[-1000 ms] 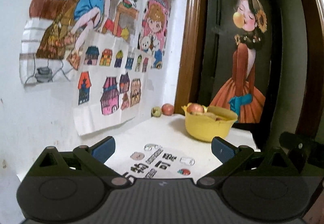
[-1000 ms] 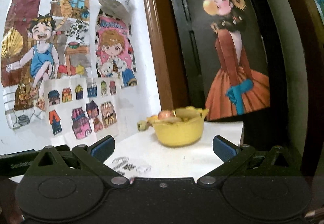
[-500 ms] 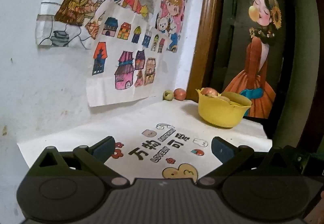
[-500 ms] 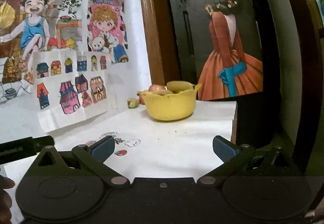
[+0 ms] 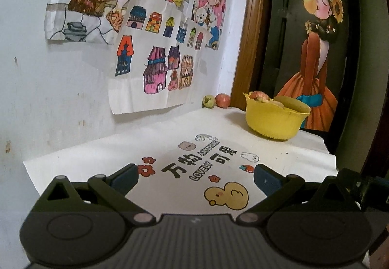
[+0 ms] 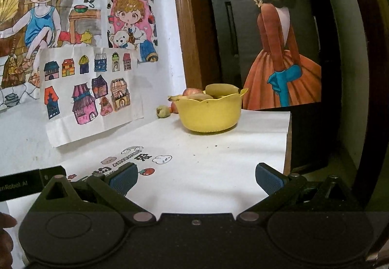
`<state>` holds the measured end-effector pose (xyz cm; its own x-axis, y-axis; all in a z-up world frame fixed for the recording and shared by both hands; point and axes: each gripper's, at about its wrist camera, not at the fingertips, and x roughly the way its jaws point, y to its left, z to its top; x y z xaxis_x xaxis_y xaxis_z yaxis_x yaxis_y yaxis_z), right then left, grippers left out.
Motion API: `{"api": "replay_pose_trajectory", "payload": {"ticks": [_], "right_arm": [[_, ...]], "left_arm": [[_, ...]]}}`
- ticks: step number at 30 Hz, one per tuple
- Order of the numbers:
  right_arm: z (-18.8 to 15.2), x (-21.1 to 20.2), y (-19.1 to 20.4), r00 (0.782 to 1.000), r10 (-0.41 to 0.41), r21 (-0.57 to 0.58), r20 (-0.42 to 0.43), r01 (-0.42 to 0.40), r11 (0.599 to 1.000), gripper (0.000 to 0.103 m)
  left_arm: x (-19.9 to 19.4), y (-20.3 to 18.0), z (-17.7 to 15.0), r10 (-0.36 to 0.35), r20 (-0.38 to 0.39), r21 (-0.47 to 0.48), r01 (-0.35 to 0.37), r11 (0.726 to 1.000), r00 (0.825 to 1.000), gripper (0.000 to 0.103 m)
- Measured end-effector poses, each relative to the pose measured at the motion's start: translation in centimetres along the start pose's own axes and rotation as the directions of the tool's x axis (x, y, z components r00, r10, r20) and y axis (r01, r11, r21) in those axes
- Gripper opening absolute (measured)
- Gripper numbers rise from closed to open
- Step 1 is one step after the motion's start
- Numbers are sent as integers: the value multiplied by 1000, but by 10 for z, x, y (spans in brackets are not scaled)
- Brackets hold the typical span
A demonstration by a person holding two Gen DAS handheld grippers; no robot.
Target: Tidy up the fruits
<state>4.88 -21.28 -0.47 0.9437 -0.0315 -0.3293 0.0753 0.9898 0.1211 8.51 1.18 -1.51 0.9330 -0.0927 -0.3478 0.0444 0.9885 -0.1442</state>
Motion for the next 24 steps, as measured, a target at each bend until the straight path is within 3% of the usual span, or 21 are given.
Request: {"api": "replay_pose_trajectory", "payload": {"ticks": [24], "right_arm": [[-1, 6, 6, 1000, 17, -11, -14, -18, 1000, 102]], "left_arm": [[-1, 2, -2, 1, -7, -9, -1, 1000, 1000, 103]]}}
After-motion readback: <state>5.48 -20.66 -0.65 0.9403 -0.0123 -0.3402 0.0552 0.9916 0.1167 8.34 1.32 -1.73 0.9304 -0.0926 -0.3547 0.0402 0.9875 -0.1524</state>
